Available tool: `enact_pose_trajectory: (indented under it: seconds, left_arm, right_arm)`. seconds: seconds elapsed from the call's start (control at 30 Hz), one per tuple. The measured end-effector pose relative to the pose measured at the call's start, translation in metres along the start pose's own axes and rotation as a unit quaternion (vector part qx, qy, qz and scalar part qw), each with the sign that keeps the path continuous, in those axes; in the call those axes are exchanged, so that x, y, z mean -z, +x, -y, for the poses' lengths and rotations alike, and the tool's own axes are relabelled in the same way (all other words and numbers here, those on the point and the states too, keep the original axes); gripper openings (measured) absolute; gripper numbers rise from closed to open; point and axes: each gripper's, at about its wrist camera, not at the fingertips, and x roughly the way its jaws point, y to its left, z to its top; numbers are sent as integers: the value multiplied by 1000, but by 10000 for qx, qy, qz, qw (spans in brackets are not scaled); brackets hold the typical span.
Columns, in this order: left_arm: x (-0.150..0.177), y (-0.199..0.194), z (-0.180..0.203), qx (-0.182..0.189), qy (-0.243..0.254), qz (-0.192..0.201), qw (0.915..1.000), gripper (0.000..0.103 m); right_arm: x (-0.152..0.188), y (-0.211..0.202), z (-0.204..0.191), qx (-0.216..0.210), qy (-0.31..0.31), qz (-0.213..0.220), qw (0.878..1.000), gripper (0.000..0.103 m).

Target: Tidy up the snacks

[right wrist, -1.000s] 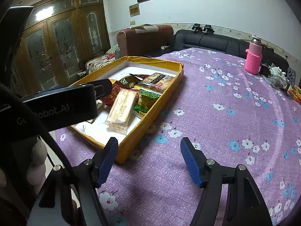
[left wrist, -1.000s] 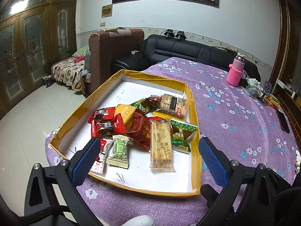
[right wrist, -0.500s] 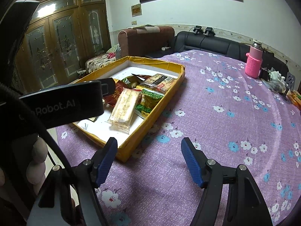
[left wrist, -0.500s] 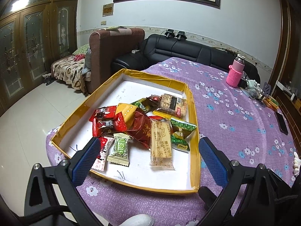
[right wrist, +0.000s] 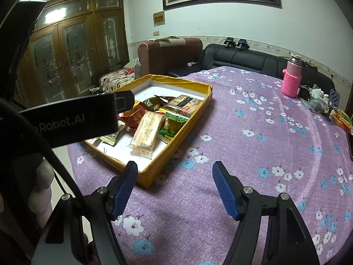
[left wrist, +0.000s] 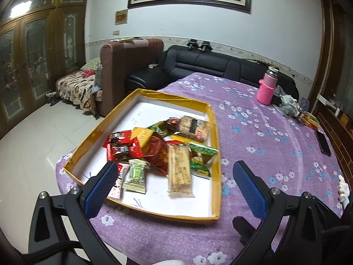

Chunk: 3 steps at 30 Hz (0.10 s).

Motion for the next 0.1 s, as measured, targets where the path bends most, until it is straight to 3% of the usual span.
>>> enact_pose_trajectory:
  seconds: [0.1]
  left_arm:
    - [-2,-3,9,70,82,-13,9999,103]
  right_arm:
    - [-1,-6,8,33,152,51,9999,70]
